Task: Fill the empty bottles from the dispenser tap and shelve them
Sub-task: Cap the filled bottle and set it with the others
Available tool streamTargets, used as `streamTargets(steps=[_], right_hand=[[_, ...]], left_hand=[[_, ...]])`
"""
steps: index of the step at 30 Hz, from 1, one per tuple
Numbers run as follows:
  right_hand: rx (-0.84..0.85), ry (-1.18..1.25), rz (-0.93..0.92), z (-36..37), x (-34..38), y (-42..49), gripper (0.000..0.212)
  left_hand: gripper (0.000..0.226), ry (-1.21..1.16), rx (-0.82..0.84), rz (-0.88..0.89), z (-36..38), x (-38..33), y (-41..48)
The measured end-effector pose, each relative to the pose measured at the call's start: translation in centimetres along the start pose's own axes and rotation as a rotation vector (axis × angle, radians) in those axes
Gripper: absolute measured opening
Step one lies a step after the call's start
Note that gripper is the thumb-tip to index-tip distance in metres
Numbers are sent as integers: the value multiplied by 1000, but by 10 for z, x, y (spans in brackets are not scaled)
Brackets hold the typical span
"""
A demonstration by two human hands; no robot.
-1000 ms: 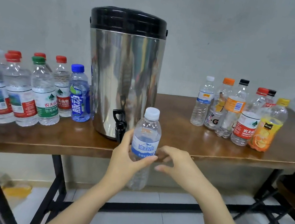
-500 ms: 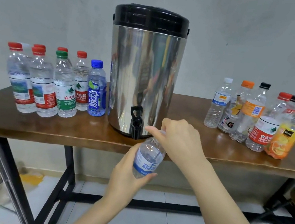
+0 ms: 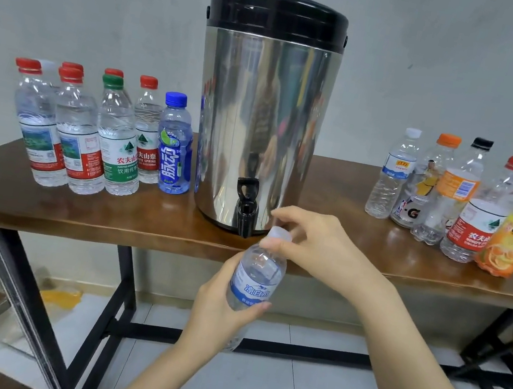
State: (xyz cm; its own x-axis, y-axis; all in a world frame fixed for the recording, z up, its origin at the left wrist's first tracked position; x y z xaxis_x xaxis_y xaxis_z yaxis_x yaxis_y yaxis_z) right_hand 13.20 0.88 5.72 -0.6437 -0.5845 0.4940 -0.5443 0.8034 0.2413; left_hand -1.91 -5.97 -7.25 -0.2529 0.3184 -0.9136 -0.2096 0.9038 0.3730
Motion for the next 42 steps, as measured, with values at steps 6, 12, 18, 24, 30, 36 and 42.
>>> streamTargets(steps=[6, 12, 18, 24, 30, 36, 42], right_hand=[[-41, -80, -7, 4, 1, 6, 34], [50, 115, -62, 4, -4, 10, 17], [-181, -18, 158, 20, -46, 33, 18], [-79, -116, 319, 51, -91, 47, 24], [-95, -153, 333, 60, -95, 54, 30], [-118, -189, 316, 62, -93, 48, 32], [-164, -227, 315, 64, -88, 44, 40]], left_hand=[[73, 24, -3, -1, 1, 4, 2], [69, -16, 31, -110, -3, 20, -3], [63, -6, -29, -249, -13, 38, -6], [65, 3, -83, -313, -16, 52, -4], [69, 4, -130, -276, -9, 49, 2], [81, 46, -218, -193, -2, 53, 5], [93, 88, -210, -120, -2, 49, 14]])
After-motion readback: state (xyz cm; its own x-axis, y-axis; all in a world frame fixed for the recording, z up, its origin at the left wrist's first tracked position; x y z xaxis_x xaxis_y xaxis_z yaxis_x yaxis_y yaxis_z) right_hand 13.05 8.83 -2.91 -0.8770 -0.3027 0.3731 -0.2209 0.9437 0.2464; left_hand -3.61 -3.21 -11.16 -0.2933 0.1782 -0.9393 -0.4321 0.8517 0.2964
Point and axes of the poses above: each hand's wrist, its own y-axis towards the middle knuckle, its own z-axis out of the palm, x = y × z, the point moved 1 cm from there along y, towards the middle knuckle, and after that the axes turned 6 degrees about -y, right-handed, at the moved point
